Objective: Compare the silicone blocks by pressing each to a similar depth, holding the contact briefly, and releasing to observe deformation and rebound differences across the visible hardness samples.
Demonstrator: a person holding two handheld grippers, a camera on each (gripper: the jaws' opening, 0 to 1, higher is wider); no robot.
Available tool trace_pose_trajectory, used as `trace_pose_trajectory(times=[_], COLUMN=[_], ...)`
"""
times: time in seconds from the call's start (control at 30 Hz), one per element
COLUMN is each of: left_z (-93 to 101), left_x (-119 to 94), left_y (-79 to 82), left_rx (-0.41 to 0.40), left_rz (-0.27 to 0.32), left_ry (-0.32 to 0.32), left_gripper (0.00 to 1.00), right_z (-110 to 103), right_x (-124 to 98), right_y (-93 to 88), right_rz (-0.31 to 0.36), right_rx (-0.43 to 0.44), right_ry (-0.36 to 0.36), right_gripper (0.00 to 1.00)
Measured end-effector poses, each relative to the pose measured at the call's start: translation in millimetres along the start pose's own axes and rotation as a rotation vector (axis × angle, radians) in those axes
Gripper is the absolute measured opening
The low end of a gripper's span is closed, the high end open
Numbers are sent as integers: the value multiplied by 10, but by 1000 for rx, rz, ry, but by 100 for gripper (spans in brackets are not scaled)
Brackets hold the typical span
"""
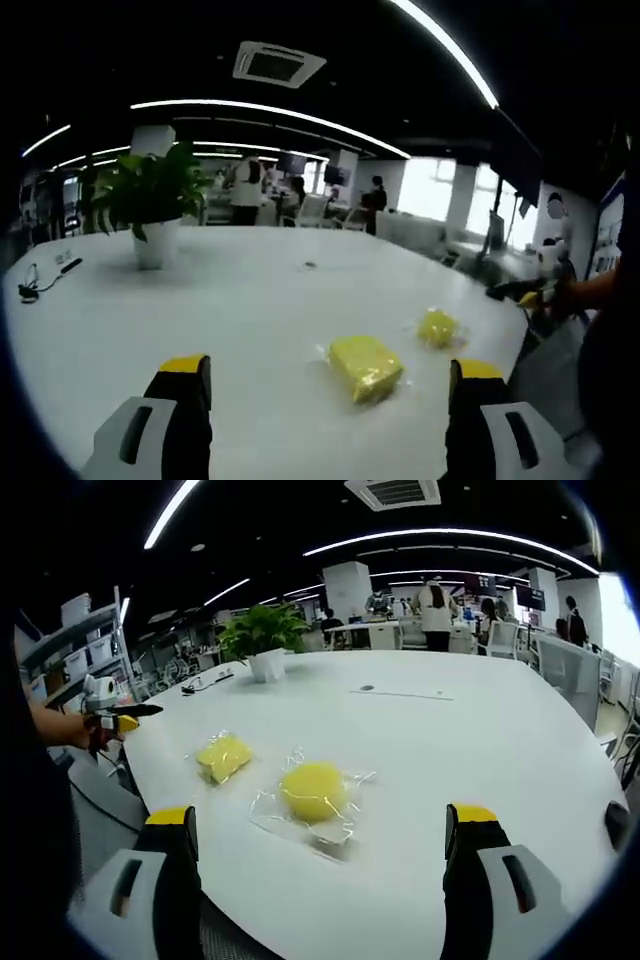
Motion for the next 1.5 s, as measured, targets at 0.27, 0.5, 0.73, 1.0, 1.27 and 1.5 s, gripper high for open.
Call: trace_pose_trajectory(times=[0.27,0.5,0.73,1.0,1.27,1.5], left_z=[67,87,167,286,428,535], left_x=[28,95,192,417,734,1166], left_y=[61,41,36,167,260,383], left_rx=[-61,-56,-58,-94,-144,-161], left_rz=[-25,-29,-73,-44,-32,-60], left_ry=[-4,-12,-21,-78,-127,-179], left_gripper=[100,100,100,100,100,100], right_z=[37,45,3,6,46,68], right_x=[-105,-81,-85,-96,-121,-151], right_y=[-29,-76,-78,-95,-82,-78], right_rz=[3,-18,-16,-14,-3,-1], right_rx=[1,6,4,17,34,43], right_ry=[-6,5,6,2,-14,-22], right_gripper=[96,96,97,96,96,96])
Point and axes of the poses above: the point that each gripper's makers call its tool centre point, and the gripper's own axes: x roughly forward along the fingers, z roughly to its right, y roughly out of its top, the point moved 8 cm from there along -x, roughly backward along the fingers, and after that the axes turned 13 degrees about -y, right-handed, at the moved point
